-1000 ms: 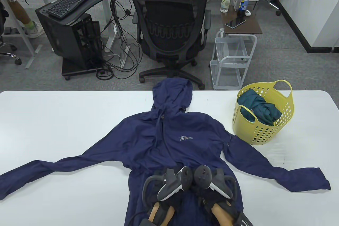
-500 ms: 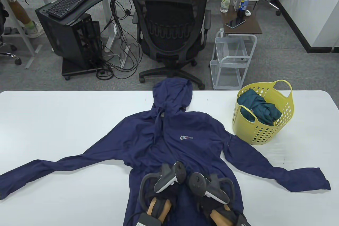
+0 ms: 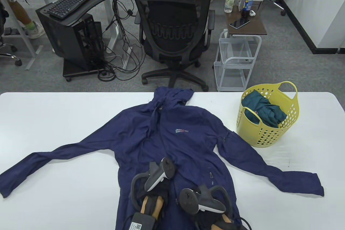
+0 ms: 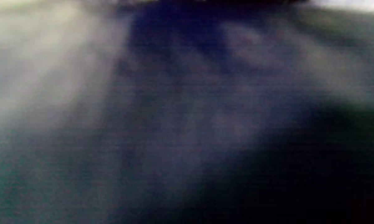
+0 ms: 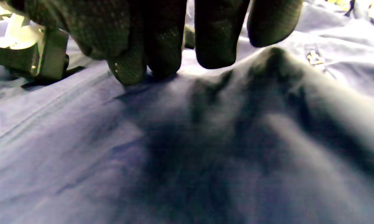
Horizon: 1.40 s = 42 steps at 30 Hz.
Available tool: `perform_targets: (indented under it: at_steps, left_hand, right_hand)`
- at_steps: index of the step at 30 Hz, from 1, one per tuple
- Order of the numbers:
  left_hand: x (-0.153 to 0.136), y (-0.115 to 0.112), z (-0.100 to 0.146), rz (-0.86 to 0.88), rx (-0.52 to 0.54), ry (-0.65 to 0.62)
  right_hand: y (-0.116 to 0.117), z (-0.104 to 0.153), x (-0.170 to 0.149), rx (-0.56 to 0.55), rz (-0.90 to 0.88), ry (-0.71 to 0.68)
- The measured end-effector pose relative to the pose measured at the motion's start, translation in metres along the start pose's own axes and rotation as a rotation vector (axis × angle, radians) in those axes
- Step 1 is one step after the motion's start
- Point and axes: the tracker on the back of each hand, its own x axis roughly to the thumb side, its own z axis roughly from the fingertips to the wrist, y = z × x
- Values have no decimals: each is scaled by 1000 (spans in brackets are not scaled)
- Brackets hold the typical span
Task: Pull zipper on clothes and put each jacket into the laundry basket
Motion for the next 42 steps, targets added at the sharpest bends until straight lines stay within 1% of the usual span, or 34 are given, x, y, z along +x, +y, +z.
perform_targets:
  at_steps: [2, 4, 6, 8, 11, 14, 16, 18, 19, 20, 23, 28, 32, 36, 42]
  left_hand:
    - [2, 2, 3, -35, 19, -11]
    - [4, 6, 8, -50, 44, -19]
    - [7, 11, 15, -29, 81, -37]
    - [10, 19, 24, 0, 125, -50]
    - [19, 27, 38, 17, 176, -77]
    - [31, 25, 45, 27, 139, -121]
    - [42, 17, 45, 17, 73, -150]
    - [48, 8, 43, -5, 9, -137]
    - [51, 5, 42, -22, -10, -133]
    - [53, 2, 40, -47, -6, -129]
    - [53, -3, 35, -80, -30, -104]
    - [45, -4, 27, -16, -74, -70]
    - [42, -6, 19, -61, -39, -16]
    - [36, -5, 14, -60, -23, -10]
    - [14, -2, 5, -34, -16, 9]
  right_hand:
    - [5, -5, -5, 62, 2, 14]
    - [5, -7, -11, 32, -66, 38]
    - [6, -9, -18, 30, -114, 74]
    - [6, -12, -27, 26, -98, 106]
    - [7, -16, -43, -12, -157, 172]
    - [8, -19, -57, -52, -183, 223]
    - [9, -20, -65, -89, -196, 265]
    - [10, -20, -71, -105, -205, 290]
    - [11, -20, -72, -115, -207, 292]
    - [11, -20, -73, -115, -201, 296]
    - [12, -20, -71, -114, -190, 283]
    - [7, -19, -61, -115, -113, 248]
    - [4, -14, -49, -108, -94, 179]
    - [2, -9, -40, -99, -88, 124]
    - [1, -5, -23, -48, -124, 16]
